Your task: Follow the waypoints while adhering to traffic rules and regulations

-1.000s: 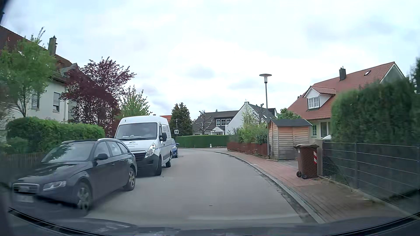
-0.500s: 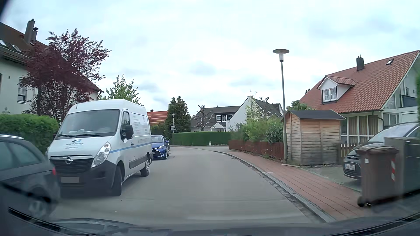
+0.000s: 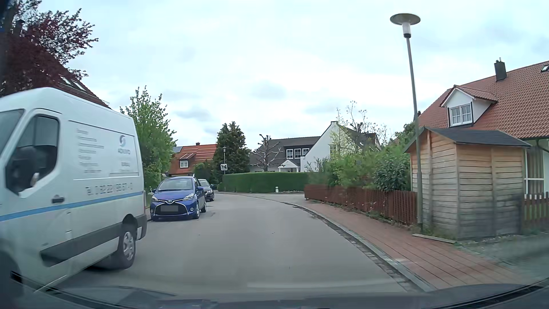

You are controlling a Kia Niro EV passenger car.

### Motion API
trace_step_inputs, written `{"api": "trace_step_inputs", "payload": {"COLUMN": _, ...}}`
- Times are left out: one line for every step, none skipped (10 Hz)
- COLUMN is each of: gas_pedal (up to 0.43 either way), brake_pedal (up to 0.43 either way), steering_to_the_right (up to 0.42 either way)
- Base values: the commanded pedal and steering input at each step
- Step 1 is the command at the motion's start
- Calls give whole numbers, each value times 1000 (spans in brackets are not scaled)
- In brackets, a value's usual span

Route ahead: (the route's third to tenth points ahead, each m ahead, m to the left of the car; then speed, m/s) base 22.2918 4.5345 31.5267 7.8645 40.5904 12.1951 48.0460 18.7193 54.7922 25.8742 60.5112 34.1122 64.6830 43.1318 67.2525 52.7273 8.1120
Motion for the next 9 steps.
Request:
{"api": "trace_step_inputs", "payload": {"gas_pedal": 8, "brake_pedal": 6, "steering_to_the_right": -23}}
{"api": "trace_step_inputs", "payload": {"gas_pedal": 0, "brake_pedal": 12, "steering_to_the_right": -24}}
{"api": "trace_step_inputs", "payload": {"gas_pedal": 0, "brake_pedal": 12, "steering_to_the_right": -24}}
{"api": "trace_step_inputs", "payload": {"gas_pedal": 0, "brake_pedal": 6, "steering_to_the_right": -24}}
{"api": "trace_step_inputs", "payload": {"gas_pedal": 0, "brake_pedal": 12, "steering_to_the_right": -26}}
{"api": "trace_step_inputs", "payload": {"gas_pedal": 8, "brake_pedal": 12, "steering_to_the_right": -30}}
{"api": "trace_step_inputs", "payload": {"gas_pedal": 8, "brake_pedal": 12, "steering_to_the_right": -32}}
{"api": "trace_step_inputs", "payload": {"gas_pedal": 8, "brake_pedal": 6, "steering_to_the_right": -33}}
{"api": "trace_step_inputs", "payload": {"gas_pedal": 8, "brake_pedal": 12, "steering_to_the_right": -38}}
